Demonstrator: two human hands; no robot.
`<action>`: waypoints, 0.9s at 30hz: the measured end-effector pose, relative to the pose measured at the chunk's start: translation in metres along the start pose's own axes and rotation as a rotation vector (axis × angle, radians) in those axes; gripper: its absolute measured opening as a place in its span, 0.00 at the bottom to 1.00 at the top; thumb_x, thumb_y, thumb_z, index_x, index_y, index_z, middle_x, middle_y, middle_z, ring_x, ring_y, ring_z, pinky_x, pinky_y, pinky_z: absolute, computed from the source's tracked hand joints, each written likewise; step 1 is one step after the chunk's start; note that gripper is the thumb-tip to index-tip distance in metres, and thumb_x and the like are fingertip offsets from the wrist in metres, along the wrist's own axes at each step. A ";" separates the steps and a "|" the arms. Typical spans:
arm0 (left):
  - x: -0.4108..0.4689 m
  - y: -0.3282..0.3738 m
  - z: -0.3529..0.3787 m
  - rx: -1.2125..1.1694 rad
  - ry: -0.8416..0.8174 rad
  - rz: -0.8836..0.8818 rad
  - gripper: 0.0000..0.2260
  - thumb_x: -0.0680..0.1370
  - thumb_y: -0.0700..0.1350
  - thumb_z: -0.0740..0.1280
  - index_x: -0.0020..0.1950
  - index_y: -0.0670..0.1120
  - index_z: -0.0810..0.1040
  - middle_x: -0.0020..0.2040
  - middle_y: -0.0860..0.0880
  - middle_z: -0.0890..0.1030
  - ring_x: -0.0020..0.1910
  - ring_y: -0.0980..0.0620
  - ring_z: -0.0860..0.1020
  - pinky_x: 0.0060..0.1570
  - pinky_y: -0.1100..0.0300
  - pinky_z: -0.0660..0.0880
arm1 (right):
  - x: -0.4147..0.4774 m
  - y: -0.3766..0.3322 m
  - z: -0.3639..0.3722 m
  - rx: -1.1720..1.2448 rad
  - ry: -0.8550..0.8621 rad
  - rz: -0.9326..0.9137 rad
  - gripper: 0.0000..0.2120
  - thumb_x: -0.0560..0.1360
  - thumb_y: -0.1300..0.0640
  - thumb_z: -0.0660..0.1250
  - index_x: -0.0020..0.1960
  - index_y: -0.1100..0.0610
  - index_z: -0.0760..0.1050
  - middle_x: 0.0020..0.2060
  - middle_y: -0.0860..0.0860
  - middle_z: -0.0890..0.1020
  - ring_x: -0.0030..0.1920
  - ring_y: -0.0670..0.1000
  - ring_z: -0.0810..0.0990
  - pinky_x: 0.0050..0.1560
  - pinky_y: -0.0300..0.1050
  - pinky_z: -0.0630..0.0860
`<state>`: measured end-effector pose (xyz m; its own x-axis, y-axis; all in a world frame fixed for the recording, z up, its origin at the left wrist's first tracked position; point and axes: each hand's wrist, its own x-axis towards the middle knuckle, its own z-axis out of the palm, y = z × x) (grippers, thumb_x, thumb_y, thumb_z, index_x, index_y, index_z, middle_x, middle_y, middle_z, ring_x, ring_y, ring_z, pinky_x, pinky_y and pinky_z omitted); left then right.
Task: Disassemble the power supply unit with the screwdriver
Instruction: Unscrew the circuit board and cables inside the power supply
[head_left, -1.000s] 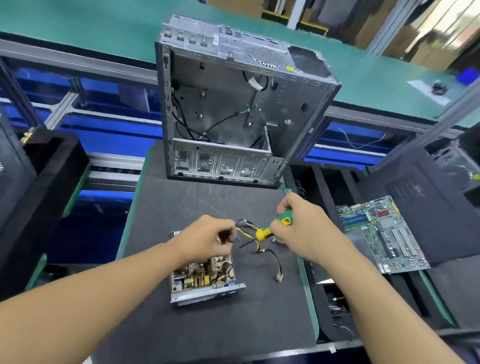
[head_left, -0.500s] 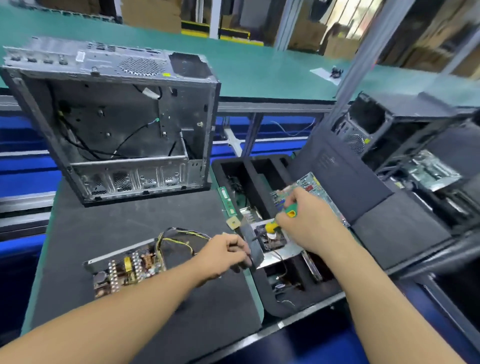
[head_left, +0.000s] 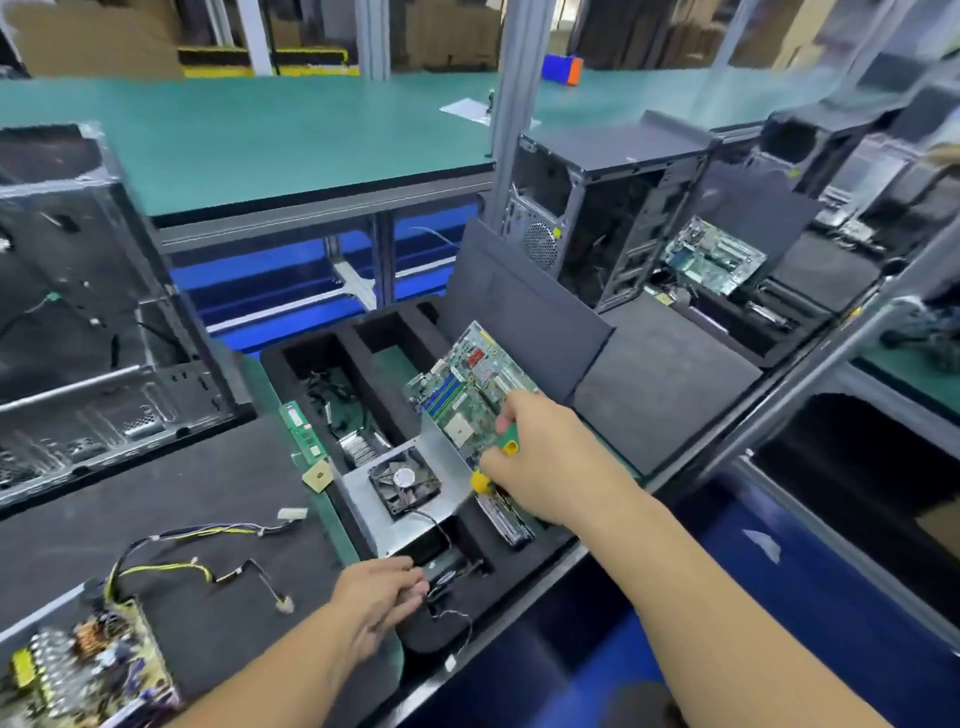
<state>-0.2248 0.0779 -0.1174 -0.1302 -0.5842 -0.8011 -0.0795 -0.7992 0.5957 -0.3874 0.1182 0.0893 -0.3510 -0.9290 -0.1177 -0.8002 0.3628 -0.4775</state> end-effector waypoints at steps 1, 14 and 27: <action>0.002 0.000 0.003 0.001 0.022 -0.005 0.07 0.79 0.30 0.63 0.54 0.36 0.78 0.52 0.37 0.81 0.45 0.44 0.82 0.28 0.62 0.80 | 0.002 0.005 -0.001 0.002 -0.016 0.000 0.09 0.74 0.52 0.65 0.50 0.56 0.69 0.42 0.50 0.72 0.32 0.51 0.70 0.29 0.44 0.63; -0.013 0.025 -0.048 0.418 0.066 0.600 0.25 0.75 0.26 0.53 0.41 0.50 0.84 0.42 0.49 0.86 0.44 0.51 0.85 0.44 0.56 0.80 | 0.025 -0.021 0.014 0.073 -0.176 -0.157 0.07 0.75 0.54 0.65 0.50 0.52 0.68 0.44 0.47 0.70 0.32 0.47 0.68 0.28 0.43 0.61; -0.037 0.027 -0.259 1.082 0.689 0.755 0.13 0.72 0.42 0.69 0.54 0.55 0.82 0.69 0.50 0.72 0.67 0.45 0.71 0.63 0.48 0.68 | 0.019 -0.155 0.114 0.081 -0.346 -0.534 0.08 0.80 0.48 0.64 0.55 0.49 0.69 0.47 0.44 0.70 0.42 0.45 0.72 0.39 0.41 0.67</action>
<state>0.0338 0.0415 -0.0866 -0.0169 -0.9996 0.0235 -0.9255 0.0246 0.3779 -0.2145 0.0360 0.0624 0.2738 -0.9551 -0.1131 -0.7773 -0.1504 -0.6109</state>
